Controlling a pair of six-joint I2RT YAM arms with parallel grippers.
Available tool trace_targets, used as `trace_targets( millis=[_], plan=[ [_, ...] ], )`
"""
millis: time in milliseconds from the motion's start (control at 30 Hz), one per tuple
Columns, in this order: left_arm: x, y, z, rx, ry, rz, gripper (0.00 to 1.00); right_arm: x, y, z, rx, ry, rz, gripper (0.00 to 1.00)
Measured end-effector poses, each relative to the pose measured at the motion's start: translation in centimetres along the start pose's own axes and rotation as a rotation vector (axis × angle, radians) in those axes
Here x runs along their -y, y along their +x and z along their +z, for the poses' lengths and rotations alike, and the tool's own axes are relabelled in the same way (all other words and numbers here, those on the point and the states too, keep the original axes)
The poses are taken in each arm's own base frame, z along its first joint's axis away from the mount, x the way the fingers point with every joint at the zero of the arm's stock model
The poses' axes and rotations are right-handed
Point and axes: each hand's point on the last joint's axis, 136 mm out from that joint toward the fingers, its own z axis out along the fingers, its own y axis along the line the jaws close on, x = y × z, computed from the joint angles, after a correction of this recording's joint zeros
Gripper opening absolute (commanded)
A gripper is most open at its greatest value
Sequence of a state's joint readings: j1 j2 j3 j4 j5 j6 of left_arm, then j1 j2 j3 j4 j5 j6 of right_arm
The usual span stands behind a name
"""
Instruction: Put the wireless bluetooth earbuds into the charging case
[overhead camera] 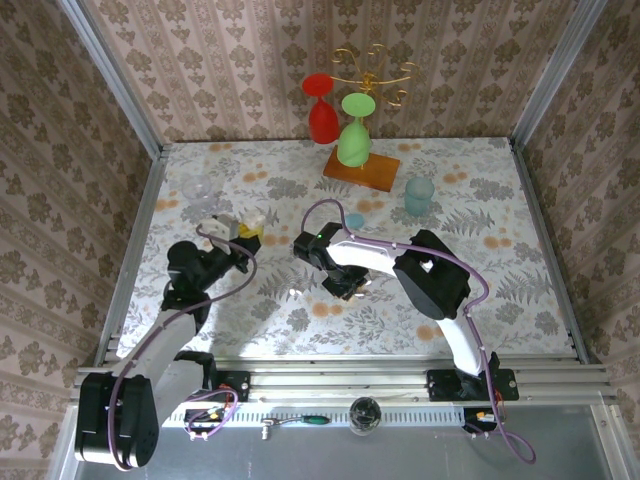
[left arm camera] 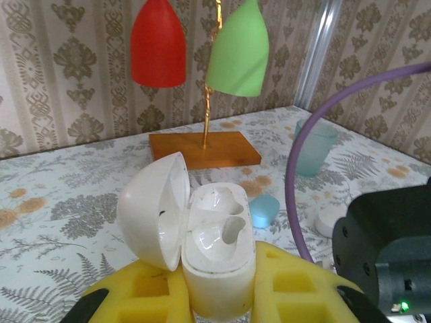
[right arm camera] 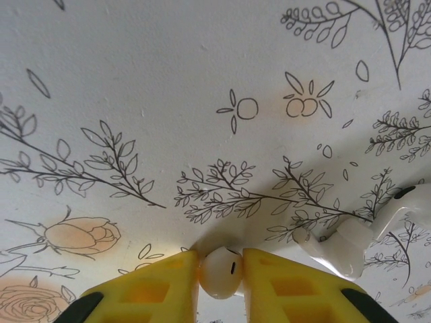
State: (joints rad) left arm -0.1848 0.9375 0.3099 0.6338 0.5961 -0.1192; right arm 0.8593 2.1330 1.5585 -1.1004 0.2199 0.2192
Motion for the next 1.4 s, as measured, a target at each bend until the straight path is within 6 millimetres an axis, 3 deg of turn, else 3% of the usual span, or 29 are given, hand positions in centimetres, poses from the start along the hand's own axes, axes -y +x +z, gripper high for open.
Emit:
trace_targets(
  millis=[367,567,767,933,1133,1400],
  plan=[
    [2.0,0.6,0.9,-0.018,0.040,0.091,0.00,0.7,0.4,0.0,0.025,-0.058,0.074,0.24],
    [3.3,2.4,2.1,-0.070,0.088,0.114,0.00,1.9,-0.4,-2.2,0.145,-0.153,0.165,0.24],
    [6.0,5.2,3.8,-0.154,0.195,0.107,0.00,4.0,-0.9,-7.4,0.362,-0.313,0.263,0.24],
    [7.4,6.1,5.0,-0.165,0.251,0.107,0.00,5.7,-1.4,-10.7,0.514,-0.412,0.319,0.24],
    [9.0,5.9,6.4,-0.139,0.319,0.110,0.00,6.0,-1.2,-14.5,0.680,-0.548,0.343,0.24],
    [11.6,4.5,8.1,-0.074,0.416,0.136,0.00,5.8,-1.7,-22.7,0.967,-0.755,0.312,0.24]
  ],
)
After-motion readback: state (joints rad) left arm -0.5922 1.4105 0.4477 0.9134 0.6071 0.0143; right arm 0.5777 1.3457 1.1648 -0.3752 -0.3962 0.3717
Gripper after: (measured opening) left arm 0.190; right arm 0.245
